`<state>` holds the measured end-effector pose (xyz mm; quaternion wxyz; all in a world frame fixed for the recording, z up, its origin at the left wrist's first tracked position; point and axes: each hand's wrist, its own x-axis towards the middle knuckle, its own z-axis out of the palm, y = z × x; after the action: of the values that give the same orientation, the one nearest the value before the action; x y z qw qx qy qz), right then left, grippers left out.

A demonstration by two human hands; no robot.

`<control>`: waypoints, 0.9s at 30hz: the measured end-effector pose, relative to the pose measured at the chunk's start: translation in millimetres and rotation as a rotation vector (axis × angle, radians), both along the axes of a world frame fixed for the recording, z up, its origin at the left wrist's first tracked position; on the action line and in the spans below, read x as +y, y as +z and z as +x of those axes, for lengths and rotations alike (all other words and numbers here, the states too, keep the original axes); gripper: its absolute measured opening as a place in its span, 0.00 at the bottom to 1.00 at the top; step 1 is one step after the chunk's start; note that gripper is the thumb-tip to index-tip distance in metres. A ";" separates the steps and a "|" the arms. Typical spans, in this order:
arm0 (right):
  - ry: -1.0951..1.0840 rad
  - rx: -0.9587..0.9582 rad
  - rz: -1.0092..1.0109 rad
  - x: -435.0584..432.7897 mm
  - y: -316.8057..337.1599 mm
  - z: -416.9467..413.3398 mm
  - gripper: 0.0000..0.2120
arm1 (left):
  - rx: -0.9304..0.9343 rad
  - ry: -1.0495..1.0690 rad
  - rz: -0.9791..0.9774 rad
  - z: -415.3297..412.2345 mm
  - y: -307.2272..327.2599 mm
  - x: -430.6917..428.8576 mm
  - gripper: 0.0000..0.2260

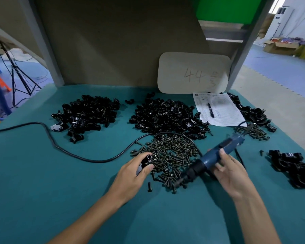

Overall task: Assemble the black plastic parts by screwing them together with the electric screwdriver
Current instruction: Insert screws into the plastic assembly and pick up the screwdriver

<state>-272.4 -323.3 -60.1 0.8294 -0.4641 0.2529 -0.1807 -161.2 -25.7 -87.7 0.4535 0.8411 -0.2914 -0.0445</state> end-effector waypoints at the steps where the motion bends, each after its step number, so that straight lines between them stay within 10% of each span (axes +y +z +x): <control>1: -0.024 -0.030 0.060 3.6 -1.5 1.5 0.24 | 0.002 0.001 0.003 0.2 0.3 0.0 0.15; 27: -0.130 -0.147 0.323 38.8 -5.2 16.3 0.23 | -0.064 -0.098 0.125 -0.3 -7.0 0.5 0.21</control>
<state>-256.1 -284.5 -65.3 0.8960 -0.2934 0.2468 -0.2242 -161.5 -25.2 -94.7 0.3878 0.8535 -0.3432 -0.0581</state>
